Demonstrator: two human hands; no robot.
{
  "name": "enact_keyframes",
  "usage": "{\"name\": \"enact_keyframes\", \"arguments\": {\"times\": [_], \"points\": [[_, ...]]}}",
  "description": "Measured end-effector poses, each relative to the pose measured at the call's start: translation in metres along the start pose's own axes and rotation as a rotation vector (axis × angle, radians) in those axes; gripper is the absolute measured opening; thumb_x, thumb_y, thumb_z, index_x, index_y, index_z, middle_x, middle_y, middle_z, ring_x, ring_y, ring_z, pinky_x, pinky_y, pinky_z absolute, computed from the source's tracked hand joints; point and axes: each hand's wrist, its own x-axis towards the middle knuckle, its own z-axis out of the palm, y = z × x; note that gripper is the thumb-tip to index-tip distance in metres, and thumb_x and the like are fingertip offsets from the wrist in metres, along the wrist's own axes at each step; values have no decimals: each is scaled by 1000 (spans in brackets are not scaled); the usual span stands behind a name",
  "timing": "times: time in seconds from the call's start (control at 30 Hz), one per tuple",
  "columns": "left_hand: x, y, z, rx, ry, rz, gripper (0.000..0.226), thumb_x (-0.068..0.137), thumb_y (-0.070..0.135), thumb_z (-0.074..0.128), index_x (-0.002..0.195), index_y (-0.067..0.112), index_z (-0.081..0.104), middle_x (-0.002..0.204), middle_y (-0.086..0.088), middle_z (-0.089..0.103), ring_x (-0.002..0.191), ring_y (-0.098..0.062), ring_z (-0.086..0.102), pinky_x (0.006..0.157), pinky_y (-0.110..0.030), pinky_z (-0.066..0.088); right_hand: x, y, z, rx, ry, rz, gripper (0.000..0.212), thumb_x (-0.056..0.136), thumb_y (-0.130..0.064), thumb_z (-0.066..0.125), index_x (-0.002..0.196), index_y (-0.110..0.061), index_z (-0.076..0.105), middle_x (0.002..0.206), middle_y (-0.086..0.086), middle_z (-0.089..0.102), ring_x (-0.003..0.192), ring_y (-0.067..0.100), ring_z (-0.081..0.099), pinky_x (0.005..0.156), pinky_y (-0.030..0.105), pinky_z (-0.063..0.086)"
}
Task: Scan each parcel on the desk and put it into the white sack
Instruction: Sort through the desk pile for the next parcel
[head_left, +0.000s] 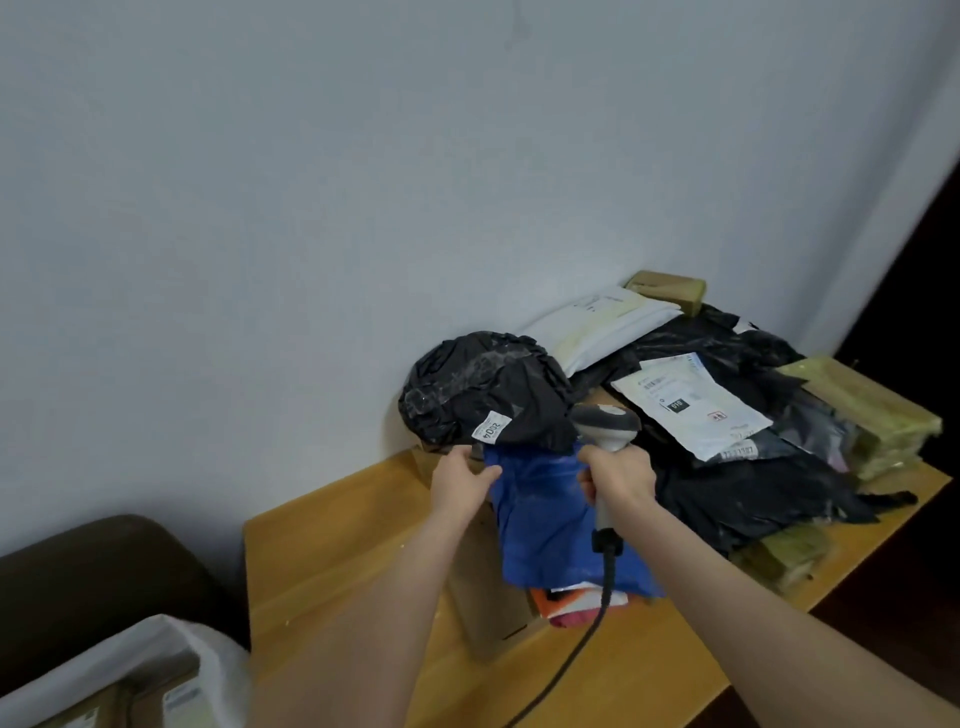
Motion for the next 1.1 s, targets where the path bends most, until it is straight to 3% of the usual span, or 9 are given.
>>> {"name": "enact_keyframes", "arguments": {"times": [0.13, 0.27, 0.4, 0.53, 0.67, 0.8, 0.87, 1.0, 1.1], "points": [[25, 15, 14, 381, 32, 155, 75, 80, 42, 72, 143, 23, 35, 137, -1, 41, 123, -21, 44, 91, -35, 48, 30, -11, 2, 148, -31, 69, 17, 85, -6, 64, 69, -3, 59, 54, 9, 58, 46, 18, 52, 50, 30, 46], [47, 33, 35, 695, 47, 313, 89, 75, 46, 74, 148, 31, 24, 147, -1, 29, 134, -22, 32, 102, -36, 37, 56, -8, 5, 256, -83, 126, 9, 85, -5, 65, 81, 2, 62, 54, 9, 60, 45, 17, 54, 47, 26, 47], [66, 47, 53, 848, 121, 327, 45, 91, 30, 58, 134, 34, 47, 136, 2, 45, 122, -21, 45, 92, -32, 37, 85, 0, -3, 350, -136, 168, 11, 85, -6, 67, 86, 4, 62, 52, 9, 60, 43, 16, 55, 48, 26, 48], [64, 69, 55, 595, 227, 215, 32, 92, 16, 46, 112, 32, 65, 105, 1, 68, 95, -23, 62, 70, -30, 45, 108, -1, -15, 435, -109, 168, 18, 85, -9, 70, 95, 4, 63, 65, 11, 62, 49, 17, 58, 48, 26, 49], [63, 109, 62, 183, 163, 125, 13, 90, 21, 55, 91, 24, 68, 83, 0, 68, 84, -23, 65, 64, -29, 49, 114, -4, -22, 590, -115, 130, 31, 83, -15, 76, 109, -3, 63, 83, 10, 66, 69, 19, 63, 59, 30, 53], [54, 149, 65, -499, -70, -64, 11, 92, 16, 61, 101, 13, 66, 95, -6, 70, 88, -22, 68, 70, -34, 59, 106, -7, -26, 650, -223, 61, 44, 80, -17, 78, 118, -5, 61, 107, 15, 70, 95, 27, 68, 81, 38, 58], [47, 158, 58, -657, -112, -82, 8, 93, 12, 59, 97, 13, 66, 92, -6, 69, 85, -21, 67, 74, -34, 58, 98, -8, -26, 655, -272, 48, 54, 78, -19, 79, 126, -6, 58, 114, 15, 69, 102, 29, 68, 85, 41, 57], [42, 157, 15, -852, -24, -107, 16, 95, 14, 56, 108, 8, 62, 91, -9, 69, 79, -22, 66, 64, -30, 56, 92, -13, -22, 673, -302, 84, 34, 84, -19, 75, 112, -9, 59, 102, 11, 70, 89, 27, 68, 71, 32, 54], [37, 140, -34, -903, 45, -135, 23, 97, 19, 54, 116, 7, 59, 99, -9, 69, 87, -25, 66, 82, -42, 54, 83, -20, -14, 622, -342, 101, 22, 83, -15, 75, 94, -11, 57, 84, 7, 65, 74, 21, 62, 65, 31, 52]]}}
